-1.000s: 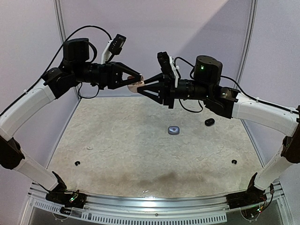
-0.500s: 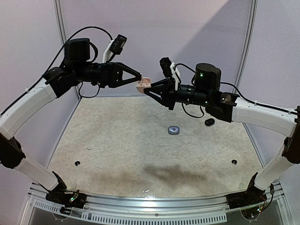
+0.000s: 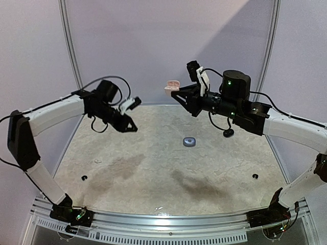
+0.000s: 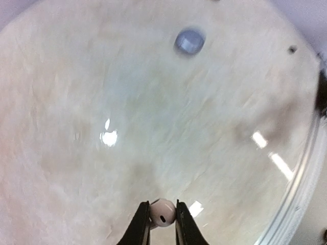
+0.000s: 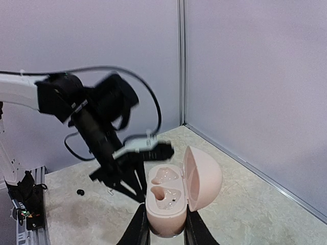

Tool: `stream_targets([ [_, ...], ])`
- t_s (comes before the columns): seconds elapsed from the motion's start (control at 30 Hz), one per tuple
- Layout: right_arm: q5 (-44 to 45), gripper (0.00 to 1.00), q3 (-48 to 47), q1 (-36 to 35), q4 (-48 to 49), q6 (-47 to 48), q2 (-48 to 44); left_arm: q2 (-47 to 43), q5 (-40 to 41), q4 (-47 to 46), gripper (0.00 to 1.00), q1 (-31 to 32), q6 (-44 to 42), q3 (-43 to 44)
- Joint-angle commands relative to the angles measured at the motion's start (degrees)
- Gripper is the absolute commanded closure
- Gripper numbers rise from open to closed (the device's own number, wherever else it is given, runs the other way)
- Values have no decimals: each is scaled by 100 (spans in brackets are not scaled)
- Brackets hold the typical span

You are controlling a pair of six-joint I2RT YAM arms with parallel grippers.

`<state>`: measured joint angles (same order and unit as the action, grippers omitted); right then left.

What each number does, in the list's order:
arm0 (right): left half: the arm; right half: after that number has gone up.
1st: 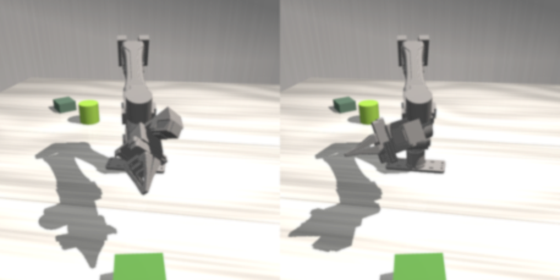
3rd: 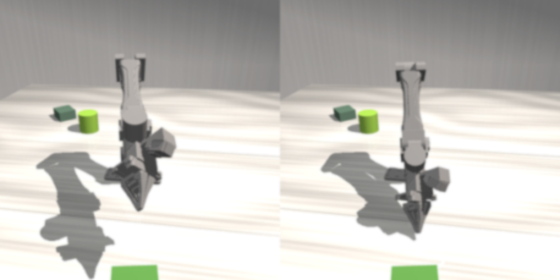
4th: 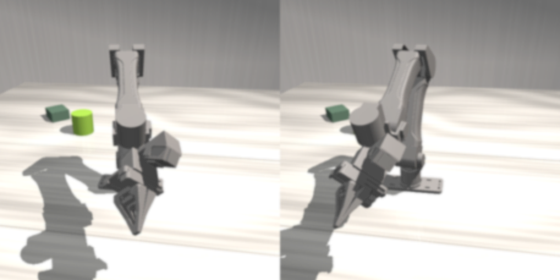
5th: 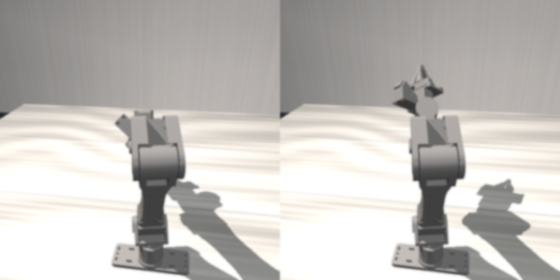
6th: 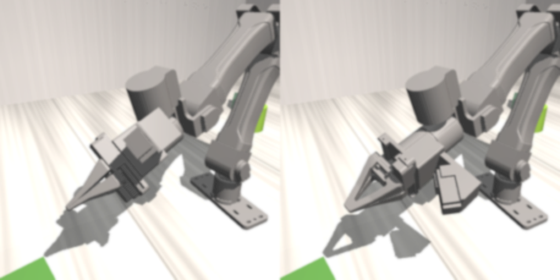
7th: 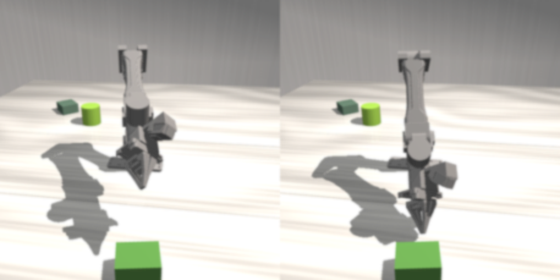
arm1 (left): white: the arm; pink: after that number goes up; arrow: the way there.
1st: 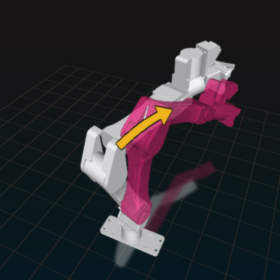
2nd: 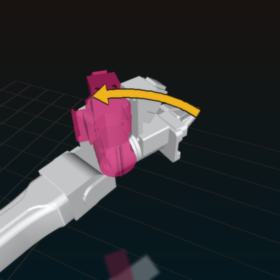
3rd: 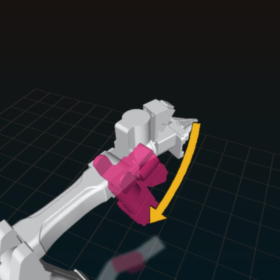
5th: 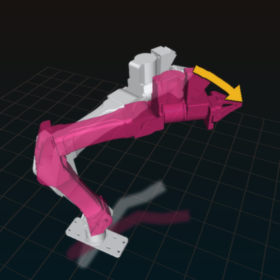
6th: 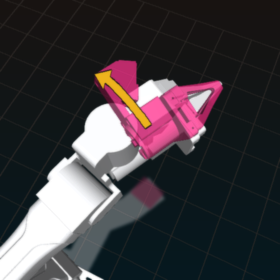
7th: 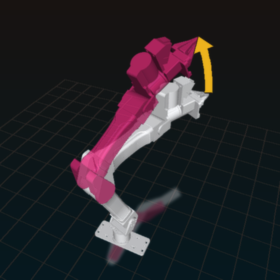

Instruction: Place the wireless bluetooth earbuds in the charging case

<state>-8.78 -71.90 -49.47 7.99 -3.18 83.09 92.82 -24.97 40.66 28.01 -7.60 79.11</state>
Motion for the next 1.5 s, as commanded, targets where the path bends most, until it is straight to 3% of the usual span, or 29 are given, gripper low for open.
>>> stream_targets([
  [0.0, 177, 99, 101, 21, -142, -22, -200, 547, 1502, 604, 90, 64, -1338, -634],
  [0.13, 118, 99, 82, 22, -116, -66, -219, 1154, 2094, 301, 89, 156, -1465, -845],
  [0.5, 25, 99, 97, 17, -148, -131, -332, 2096, 2421, 146, 82, 187, -1052, -869],
  [0.57, 8, 99, 97, 19, -148, -124, -339, 2212, 2317, 250, 78, 187, -945, -799],
  [0.77, -113, 99, 88, 21, -128, -121, -372, 2198, 2034, 434, 54, 158, -888, -556],
  [0.87, -177, 99, 100, 20, -107, -124, -381, 2166, 2029, 501, 48, 89, -1021, -422],
  [1.17, -265, 99, 140, 20, -94, -130, -380, 1960, 1344, 809, 46, 24, -1519, -236],
  [1.37, -300, 99, 204, 21, -81, -163, -416, 1710, 706, 829, 46, -350, -1636, -3],
  [1.47, -300, 99, 260, 21, -32, -199, -442, 1660, 695, 701, 52, -523, -1567, 68],
])
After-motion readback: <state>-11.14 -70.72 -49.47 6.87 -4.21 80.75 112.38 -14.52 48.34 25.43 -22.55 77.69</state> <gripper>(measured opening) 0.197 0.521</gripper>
